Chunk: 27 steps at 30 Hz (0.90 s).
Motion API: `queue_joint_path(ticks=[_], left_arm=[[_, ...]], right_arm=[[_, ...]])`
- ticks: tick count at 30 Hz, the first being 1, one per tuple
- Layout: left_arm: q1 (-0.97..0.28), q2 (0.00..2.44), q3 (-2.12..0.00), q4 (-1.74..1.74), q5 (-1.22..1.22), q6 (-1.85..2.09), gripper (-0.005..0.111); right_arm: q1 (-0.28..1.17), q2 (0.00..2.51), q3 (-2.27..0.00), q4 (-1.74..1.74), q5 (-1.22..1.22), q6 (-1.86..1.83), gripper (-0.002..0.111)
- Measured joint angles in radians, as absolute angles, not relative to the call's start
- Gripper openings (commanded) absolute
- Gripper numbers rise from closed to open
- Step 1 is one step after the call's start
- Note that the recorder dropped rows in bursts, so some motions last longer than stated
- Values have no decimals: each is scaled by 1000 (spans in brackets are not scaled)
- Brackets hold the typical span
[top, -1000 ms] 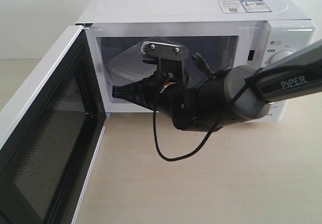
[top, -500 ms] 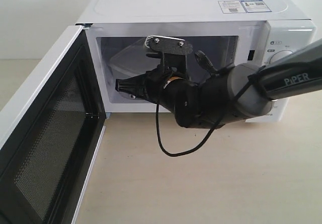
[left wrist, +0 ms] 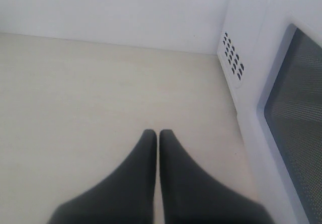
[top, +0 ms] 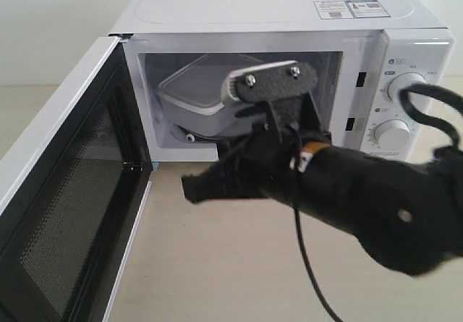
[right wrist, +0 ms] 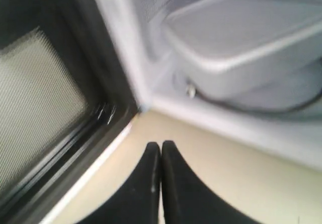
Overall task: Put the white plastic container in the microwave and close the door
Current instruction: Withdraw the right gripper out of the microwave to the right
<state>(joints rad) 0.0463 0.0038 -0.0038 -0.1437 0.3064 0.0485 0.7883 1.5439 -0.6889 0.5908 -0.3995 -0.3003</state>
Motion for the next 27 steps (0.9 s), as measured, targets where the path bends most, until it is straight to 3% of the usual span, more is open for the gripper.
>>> queue_joint_path(ticks=[9,27], left_arm=[[46,4,-4,-144,306,49,4],[46,4,-4,-144,306,49,4]], right_arm=[[834,1325,-564,591,-99,-309,0],[836,1294,-564,591,-102,-309,0]])
